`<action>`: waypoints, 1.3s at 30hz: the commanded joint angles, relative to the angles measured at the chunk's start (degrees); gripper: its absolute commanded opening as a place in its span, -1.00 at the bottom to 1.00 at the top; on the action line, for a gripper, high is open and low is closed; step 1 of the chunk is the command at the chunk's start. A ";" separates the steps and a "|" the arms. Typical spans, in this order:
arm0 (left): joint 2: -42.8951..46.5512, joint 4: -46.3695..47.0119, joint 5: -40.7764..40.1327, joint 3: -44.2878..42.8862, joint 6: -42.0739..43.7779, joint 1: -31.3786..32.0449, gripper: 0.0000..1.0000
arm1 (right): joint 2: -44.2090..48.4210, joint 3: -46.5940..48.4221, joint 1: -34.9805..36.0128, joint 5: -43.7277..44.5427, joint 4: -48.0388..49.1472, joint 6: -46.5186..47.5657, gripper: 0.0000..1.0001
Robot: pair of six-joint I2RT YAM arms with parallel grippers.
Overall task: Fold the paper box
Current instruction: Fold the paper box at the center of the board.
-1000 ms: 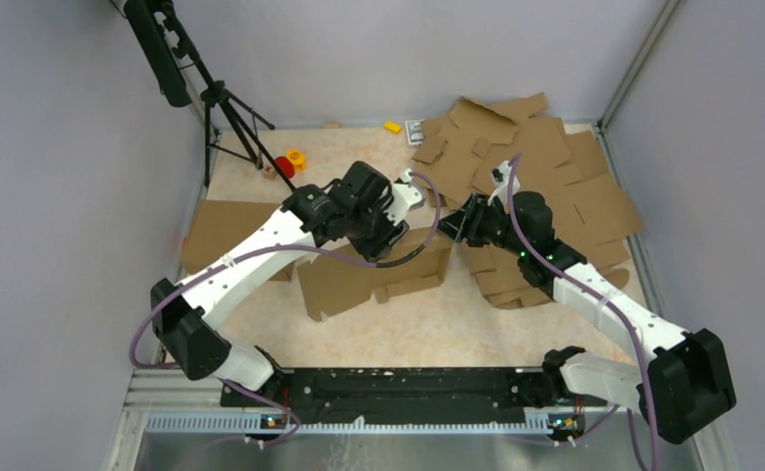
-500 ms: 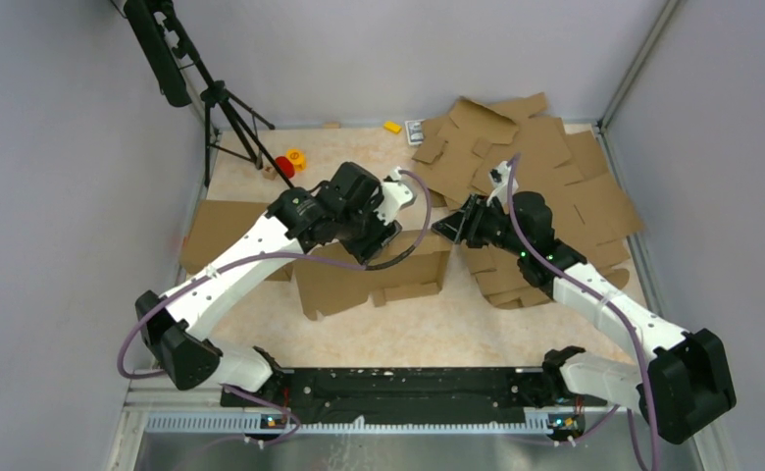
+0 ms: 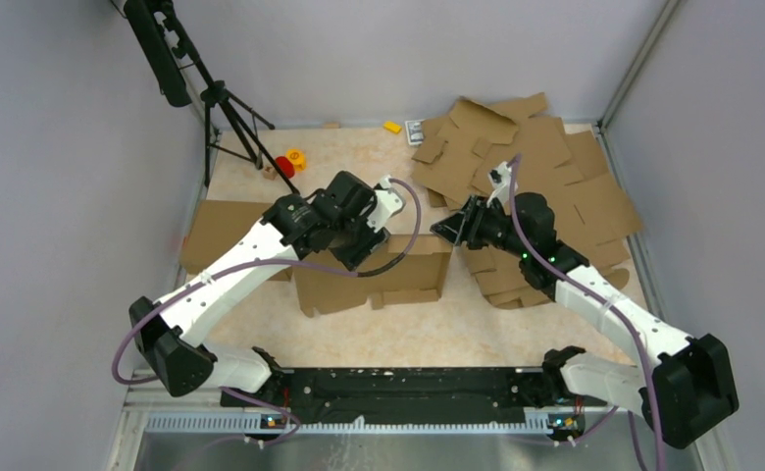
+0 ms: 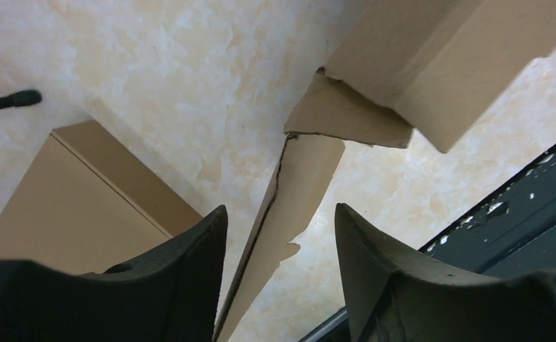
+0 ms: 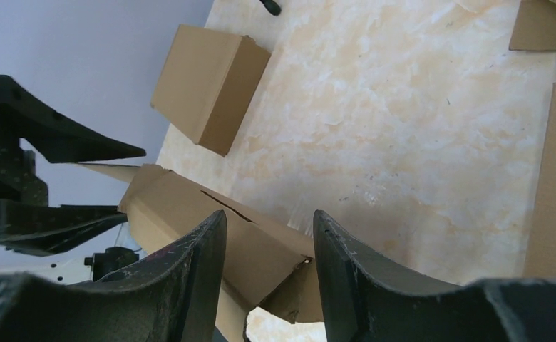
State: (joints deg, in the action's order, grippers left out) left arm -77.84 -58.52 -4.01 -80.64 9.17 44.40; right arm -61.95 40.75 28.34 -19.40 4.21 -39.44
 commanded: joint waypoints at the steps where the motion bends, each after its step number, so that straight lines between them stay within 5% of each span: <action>1: 0.08 -2.27 -2.91 0.78 -1.13 0.25 0.12 | 2.00 0.80 1.01 -0.56 1.18 1.10 -0.04; 7: 0.78 -3.56 0.42 0.98 -2.13 0.25 -0.64 | 2.27 0.93 2.10 -0.73 0.80 1.57 -0.04; 12: 0.88 -3.24 2.40 1.26 -3.98 0.31 -0.91 | 3.42 0.58 3.48 0.11 0.05 1.64 -0.04; 36: 0.28 16.47 3.54 2.17 -22.96 0.42 -0.75 | 10.55 -4.60 7.70 10.04 -0.15 -0.13 0.19; 39: -0.96 16.11 3.72 1.03 -23.10 0.30 -0.71 | 11.23 -4.37 7.79 9.96 -1.47 2.34 0.38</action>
State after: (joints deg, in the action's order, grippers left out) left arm -78.54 -49.06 -2.37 -78.39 -11.77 44.58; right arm -52.27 35.66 35.22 -10.76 4.40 -40.14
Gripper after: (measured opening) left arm 0.134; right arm 0.627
